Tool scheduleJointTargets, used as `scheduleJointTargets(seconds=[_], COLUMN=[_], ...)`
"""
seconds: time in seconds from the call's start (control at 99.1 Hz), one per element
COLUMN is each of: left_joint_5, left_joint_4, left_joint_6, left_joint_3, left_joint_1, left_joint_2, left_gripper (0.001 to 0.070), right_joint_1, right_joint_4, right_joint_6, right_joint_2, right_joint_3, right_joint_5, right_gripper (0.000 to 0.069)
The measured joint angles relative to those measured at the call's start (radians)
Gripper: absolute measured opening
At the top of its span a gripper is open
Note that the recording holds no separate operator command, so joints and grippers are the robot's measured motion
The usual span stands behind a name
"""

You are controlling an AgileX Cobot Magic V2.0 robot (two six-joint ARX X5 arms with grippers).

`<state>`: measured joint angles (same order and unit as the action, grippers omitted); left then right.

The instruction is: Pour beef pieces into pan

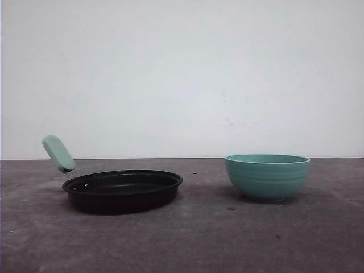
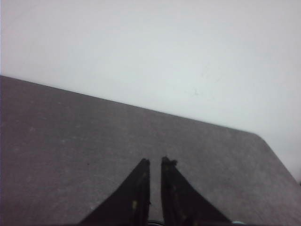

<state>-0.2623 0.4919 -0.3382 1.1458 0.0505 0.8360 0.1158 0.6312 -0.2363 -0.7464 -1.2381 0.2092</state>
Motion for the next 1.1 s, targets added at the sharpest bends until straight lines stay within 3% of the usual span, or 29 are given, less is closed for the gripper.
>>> scheduleJointTargets(seconds=[0.04,0.081,0.222,0.272,0.303,0.504,0.656,0.847,1.1], left_joint_5=[-0.013,-0.026,-0.031,-0.028,-0.022,0.006,-0.001,-0.134,-0.19], left_joint_4=[0.014,0.015,0.031,0.053,0.067,0.033,-0.08,-0.344,-0.623], left_joint_6=[0.006,0.008,0.014,0.017,0.017,-0.008,-0.113,-0.291,-0.373], left_joint_3=[0.027,0.038,0.049,0.049,0.048,-0.068,-0.304,-0.51,-0.507], left_joint_1=[0.001,0.005,0.027,0.031,0.032,0.032,0.032,0.038,0.074], left_joint_2=[0.019,0.023,0.014,0.015,0.019,0.059,0.143,0.322,0.607], left_gripper=[0.0054,0.013,0.0544,0.0631,0.0659,0.0693,0.0693,0.0693,0.0668], right_joint_1=[0.0,0.0,0.0,0.0,0.0,0.0,0.0,0.0,0.0], right_joint_4=[0.006,0.008,0.019,0.025,0.032,0.076,0.14,0.246,0.343], right_joint_6=[0.011,0.021,0.028,0.028,0.027,0.031,0.031,0.034,0.039], right_joint_2=[-0.023,-0.039,-0.052,-0.055,-0.058,-0.087,-0.086,-0.082,-0.072], right_joint_3=[-0.018,-0.025,-0.025,-0.025,-0.025,-0.026,-0.026,-0.026,-0.026], right_joint_5=[0.001,0.005,0.015,0.015,0.016,0.018,0.019,0.019,0.018], right_gripper=[0.0024,0.008,0.0489,0.0636,0.0687,0.0683,0.0683,0.0683,0.0683])
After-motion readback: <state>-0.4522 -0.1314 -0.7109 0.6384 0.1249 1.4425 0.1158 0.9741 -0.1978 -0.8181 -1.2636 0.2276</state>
